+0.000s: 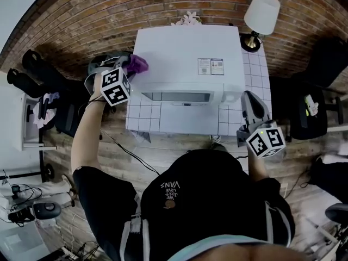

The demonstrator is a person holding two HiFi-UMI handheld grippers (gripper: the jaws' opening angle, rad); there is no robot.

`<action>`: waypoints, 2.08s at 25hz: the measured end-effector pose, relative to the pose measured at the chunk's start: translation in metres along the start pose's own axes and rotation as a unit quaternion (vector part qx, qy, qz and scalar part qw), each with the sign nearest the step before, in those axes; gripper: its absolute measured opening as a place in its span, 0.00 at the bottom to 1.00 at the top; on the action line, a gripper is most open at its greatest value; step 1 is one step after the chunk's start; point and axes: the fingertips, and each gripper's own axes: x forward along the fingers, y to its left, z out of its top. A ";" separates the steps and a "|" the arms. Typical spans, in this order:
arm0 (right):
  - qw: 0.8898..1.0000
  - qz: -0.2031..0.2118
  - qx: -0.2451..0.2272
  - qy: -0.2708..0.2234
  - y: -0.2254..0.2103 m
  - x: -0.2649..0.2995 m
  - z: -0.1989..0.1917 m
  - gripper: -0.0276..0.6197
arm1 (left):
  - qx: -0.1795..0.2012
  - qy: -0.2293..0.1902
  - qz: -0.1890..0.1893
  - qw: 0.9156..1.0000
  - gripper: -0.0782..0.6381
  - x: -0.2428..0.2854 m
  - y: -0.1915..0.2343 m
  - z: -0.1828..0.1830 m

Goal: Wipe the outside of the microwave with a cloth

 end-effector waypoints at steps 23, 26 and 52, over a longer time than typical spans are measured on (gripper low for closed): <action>0.998 -0.064 0.008 -0.024 -0.030 -0.046 0.009 0.05 | 0.184 -0.111 -0.016 0.976 0.31 0.016 -0.004 0.197; 0.996 -0.086 0.007 -0.032 -0.044 -0.058 0.015 0.05 | 0.213 -0.144 -0.025 0.966 0.31 0.018 -0.010 0.248; 0.997 -0.072 -0.005 -0.027 -0.046 -0.051 0.025 0.05 | 0.082 -0.295 -0.012 0.952 0.31 -0.029 -0.005 0.313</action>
